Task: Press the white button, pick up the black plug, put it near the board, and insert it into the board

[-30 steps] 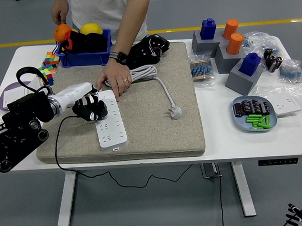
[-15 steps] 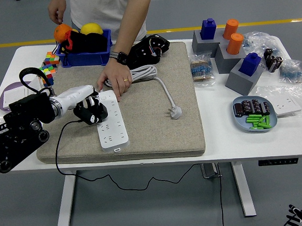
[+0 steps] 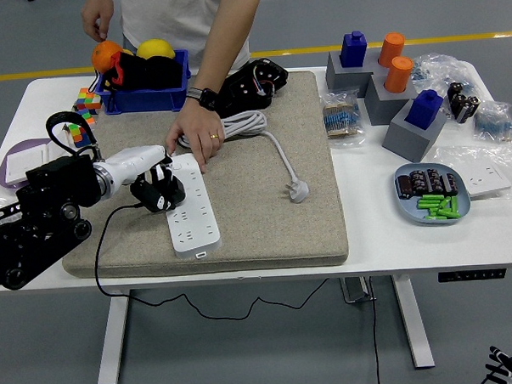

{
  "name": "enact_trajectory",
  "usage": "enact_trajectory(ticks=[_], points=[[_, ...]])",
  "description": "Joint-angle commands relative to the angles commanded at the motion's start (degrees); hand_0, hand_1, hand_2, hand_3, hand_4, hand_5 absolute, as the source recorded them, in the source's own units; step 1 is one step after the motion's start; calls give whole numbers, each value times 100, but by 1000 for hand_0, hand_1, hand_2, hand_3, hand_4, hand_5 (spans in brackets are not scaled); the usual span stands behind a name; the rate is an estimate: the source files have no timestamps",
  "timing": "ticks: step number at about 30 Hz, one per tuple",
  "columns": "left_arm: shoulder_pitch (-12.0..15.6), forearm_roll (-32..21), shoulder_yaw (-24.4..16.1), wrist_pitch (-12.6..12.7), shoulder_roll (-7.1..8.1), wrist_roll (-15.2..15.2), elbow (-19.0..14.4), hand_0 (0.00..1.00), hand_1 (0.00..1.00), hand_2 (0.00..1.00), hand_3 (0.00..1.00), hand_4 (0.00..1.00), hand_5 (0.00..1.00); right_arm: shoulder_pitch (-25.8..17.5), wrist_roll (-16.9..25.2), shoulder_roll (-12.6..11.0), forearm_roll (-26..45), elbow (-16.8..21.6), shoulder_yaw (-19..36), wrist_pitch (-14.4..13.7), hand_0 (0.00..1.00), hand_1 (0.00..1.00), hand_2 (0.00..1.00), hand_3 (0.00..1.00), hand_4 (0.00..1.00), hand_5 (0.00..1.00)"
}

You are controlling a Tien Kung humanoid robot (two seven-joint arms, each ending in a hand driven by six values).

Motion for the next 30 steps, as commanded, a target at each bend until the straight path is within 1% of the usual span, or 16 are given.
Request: enact_trajectory(ticks=[6, 13, 14, 19, 20, 25, 26, 30], points=[[-171, 69, 186, -37, -52, 70, 32, 280, 258, 306, 344, 688, 2, -5, -5, -9, -13, -9, 14, 3, 795, 687, 638, 626, 725, 465], [-315, 152, 291, -89, -110, 183, 61, 279, 255, 305, 334, 684, 2, 5, -1, -5, -3, -8, 21, 2, 795, 687, 638, 626, 725, 464], [-334, 137, 315, -96, -120, 200, 76, 278, 245, 289, 305, 677, 2, 6, 0, -6, 0, -6, 16, 2, 795, 687, 638, 626, 724, 464], [-350, 17, 405, -124, -154, 249, 162, 278, 245, 289, 305, 677, 2, 8, 1, -3, -5, -7, 20, 3, 795, 687, 638, 626, 724, 464], [-345, -5, 412, -123, -157, 247, 173, 281, 263, 279, 316, 699, 2, 7, 1, -2, -6, -7, 23, 3, 795, 687, 638, 626, 724, 463], [-315, -148, 416, -116, -158, 212, 196, 281, 263, 279, 316, 699, 2, 0, -1, 2, -11, -10, 28, 7, 795, 687, 638, 626, 724, 463], [-307, -169, 404, -120, -159, 208, 200, 287, 357, 360, 452, 819, 2, -2, -2, 2, -11, -10, 27, 8, 795, 687, 638, 625, 724, 463], [-270, -194, 325, -106, -148, 159, 185, 287, 357, 360, 452, 819, 2, -5, 0, 2, -10, -7, 23, 6, 795, 687, 638, 625, 724, 463]])
